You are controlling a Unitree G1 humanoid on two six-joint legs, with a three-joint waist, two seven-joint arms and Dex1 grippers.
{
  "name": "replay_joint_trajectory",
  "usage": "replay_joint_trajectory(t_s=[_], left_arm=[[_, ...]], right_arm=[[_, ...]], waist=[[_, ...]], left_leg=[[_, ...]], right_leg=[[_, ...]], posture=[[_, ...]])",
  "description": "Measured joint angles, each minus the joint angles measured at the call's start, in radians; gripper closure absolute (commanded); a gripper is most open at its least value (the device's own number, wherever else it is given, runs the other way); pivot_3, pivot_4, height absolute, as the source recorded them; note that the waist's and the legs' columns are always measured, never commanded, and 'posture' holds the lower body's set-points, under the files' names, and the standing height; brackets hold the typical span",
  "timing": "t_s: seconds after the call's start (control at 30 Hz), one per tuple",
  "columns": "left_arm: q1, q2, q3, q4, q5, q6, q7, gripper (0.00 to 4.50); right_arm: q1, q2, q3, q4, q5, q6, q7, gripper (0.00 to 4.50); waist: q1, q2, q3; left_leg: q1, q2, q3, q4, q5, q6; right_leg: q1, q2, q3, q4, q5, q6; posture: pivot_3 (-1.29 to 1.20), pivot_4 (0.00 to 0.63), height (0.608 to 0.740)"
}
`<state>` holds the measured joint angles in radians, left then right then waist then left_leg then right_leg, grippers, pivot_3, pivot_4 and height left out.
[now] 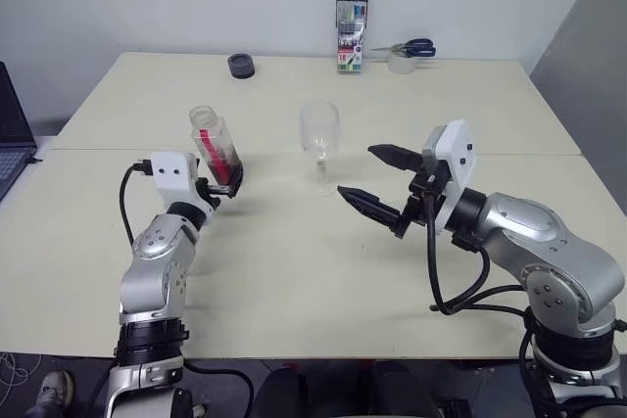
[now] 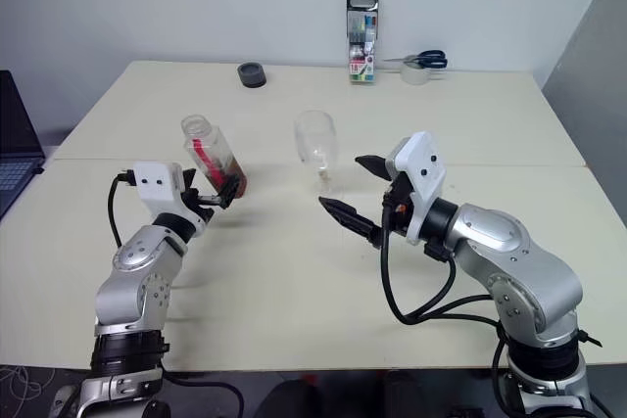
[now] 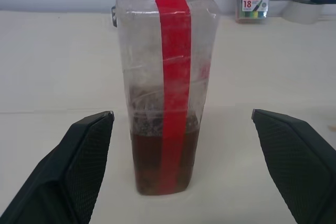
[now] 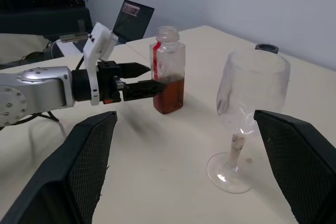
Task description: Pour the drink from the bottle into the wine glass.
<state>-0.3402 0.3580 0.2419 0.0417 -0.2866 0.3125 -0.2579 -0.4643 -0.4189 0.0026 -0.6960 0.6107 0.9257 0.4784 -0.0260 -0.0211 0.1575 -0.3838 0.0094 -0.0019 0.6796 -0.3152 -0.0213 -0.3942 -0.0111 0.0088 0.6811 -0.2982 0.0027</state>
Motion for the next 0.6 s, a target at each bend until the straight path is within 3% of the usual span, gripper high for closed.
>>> replay_joint_trajectory(t_s=[0.47,0.6], left_arm=[[-0.222,0.001,-0.004,0.414,0.066,-0.232,-0.028,0.00],[-0.261,-0.011,-0.012,0.511,0.076,-0.292,-0.035,0.86]], right_arm=[[-0.022,-0.019,-0.003,-0.001,0.039,0.013,-0.048,0.03],[-0.029,-0.026,-0.007,-0.001,0.044,0.022,-0.067,0.00]], waist=[[0.001,0.000,0.000],[0.000,0.000,0.000]], left_leg=[[-0.001,0.000,0.000,0.000,0.000,0.000],[-0.001,0.000,0.000,0.000,0.000,0.000]], right_leg=[[-0.001,0.000,-0.001,0.000,0.000,0.000],[-0.001,0.000,-0.001,0.000,0.000,0.000]], posture=[[0.00,0.150,0.740],[0.00,0.150,0.740]])
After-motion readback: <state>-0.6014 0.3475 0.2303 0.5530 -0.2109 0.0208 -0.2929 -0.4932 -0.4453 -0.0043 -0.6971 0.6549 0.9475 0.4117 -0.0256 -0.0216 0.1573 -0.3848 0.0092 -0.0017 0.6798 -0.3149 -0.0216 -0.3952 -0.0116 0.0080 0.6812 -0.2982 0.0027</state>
